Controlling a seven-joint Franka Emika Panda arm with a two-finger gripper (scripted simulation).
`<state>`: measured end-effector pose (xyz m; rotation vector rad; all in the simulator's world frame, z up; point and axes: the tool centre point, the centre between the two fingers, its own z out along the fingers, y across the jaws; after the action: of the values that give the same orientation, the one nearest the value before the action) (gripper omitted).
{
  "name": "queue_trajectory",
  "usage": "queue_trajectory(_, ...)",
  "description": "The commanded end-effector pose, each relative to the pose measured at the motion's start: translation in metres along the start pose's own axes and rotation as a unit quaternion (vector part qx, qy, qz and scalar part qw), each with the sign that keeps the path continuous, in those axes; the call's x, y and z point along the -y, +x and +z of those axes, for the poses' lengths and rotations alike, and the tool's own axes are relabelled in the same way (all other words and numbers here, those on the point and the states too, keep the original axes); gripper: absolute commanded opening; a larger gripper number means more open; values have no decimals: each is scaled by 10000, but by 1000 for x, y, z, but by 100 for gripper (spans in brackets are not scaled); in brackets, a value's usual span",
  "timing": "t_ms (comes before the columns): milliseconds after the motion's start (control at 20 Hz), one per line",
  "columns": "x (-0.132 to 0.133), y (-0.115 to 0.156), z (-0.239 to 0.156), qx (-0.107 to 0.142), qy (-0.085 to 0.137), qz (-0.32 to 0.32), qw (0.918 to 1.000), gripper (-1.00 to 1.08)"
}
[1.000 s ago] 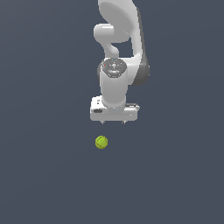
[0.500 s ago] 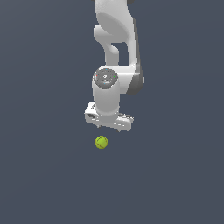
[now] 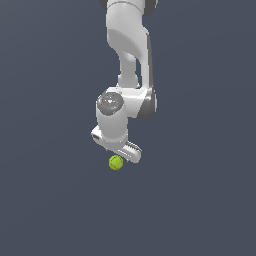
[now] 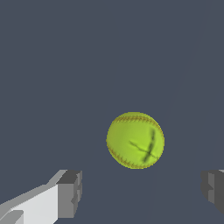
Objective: Pick up the object and move it to a goal position.
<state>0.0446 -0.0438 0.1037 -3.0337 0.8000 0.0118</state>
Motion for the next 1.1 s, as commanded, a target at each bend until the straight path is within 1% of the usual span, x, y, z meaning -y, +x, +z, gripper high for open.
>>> queue_trajectory(0,-3,5,5,-18,-2,244,9997,100)
queue_trajectory(300,-7,12,11,-39,-7,555,9985,100)
queue_trajectory(650,-7,12,16,-38,-9,568,9984,100)
queue_trajectory(1050,-8,12,54,-41,-8,590,9983,100)
